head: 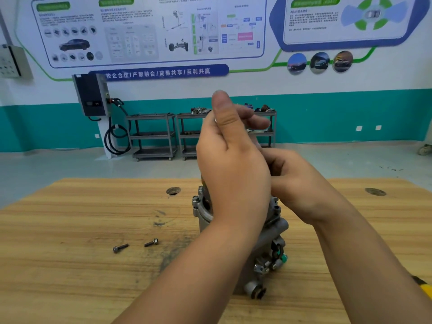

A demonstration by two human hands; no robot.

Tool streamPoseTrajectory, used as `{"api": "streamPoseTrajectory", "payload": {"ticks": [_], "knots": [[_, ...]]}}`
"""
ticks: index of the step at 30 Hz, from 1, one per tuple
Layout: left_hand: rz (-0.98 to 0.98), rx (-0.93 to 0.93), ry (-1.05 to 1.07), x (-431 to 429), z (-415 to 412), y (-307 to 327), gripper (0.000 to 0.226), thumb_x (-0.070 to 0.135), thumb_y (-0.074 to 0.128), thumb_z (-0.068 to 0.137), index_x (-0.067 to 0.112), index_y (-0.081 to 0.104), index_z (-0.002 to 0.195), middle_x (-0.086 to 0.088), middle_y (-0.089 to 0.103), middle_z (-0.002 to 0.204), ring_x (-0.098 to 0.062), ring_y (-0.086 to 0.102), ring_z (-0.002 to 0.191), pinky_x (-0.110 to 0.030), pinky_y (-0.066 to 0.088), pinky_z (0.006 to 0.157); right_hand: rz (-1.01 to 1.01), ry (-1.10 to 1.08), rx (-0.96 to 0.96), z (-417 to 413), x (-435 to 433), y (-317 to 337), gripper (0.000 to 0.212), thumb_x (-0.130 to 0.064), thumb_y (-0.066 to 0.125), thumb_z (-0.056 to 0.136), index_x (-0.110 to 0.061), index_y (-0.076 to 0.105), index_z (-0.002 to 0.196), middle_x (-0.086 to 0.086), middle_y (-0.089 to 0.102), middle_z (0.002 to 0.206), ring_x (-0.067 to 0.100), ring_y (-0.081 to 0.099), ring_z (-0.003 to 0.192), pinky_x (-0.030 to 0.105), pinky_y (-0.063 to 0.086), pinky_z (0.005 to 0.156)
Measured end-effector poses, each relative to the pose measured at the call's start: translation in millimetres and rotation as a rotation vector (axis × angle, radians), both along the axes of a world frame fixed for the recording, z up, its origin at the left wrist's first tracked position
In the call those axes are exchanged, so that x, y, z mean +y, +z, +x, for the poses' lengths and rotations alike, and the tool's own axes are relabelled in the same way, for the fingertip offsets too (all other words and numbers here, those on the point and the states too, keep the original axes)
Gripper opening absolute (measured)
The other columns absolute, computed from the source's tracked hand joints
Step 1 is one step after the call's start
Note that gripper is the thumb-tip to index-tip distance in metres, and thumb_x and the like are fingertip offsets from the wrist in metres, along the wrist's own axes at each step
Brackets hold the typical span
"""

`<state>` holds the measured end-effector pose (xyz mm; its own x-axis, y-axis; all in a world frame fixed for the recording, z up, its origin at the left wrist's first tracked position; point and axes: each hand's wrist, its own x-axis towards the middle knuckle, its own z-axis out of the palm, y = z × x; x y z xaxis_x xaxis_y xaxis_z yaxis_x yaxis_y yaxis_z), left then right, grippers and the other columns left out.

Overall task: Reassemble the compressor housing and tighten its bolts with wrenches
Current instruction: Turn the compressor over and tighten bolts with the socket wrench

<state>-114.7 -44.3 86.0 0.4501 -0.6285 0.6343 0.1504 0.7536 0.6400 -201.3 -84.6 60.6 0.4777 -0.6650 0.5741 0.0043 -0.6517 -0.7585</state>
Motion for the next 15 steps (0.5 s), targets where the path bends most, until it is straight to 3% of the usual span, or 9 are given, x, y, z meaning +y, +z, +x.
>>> {"api": "streamPoseTrajectory", "payload": {"ticks": [7,10,15], "knots": [[0.051,0.055,-0.093,-10,1,4,0.052,0.047,0.024,0.099,0.016,0.051,0.067,-0.001,0.059,0.051,-0.011,0.038,0.037,-0.018,0.032,0.039,0.022,0.005,-0.003,-4,0,0,0.018,-0.016,0.064,0.076,-0.029,0.074,0.083,-0.008,0.072,0.078,0.002,0.067,0.076,0.012,0.048,0.063],[0.030,0.053,-0.171,-12,3,5,0.054,0.046,0.023,0.099,0.013,0.050,0.067,-0.001,0.056,0.048,-0.009,0.038,0.033,-0.016,0.030,0.036,0.037,-0.007,-0.027,-5,-3,-1,0.016,-0.014,0.065,0.076,-0.023,0.074,0.085,-0.003,0.073,0.081,0.006,0.068,0.080,0.015,0.049,0.066],[0.081,0.035,-0.345,-17,12,8,0.058,0.049,0.020,0.099,0.010,0.049,0.067,-0.004,0.052,0.044,-0.009,0.032,0.028,-0.013,0.028,0.034,0.017,-0.011,-0.041,-5,-3,-2,0.020,-0.015,0.068,0.073,-0.034,0.073,0.076,-0.011,0.071,0.075,0.001,0.067,0.077,0.013,0.049,0.067]]}}
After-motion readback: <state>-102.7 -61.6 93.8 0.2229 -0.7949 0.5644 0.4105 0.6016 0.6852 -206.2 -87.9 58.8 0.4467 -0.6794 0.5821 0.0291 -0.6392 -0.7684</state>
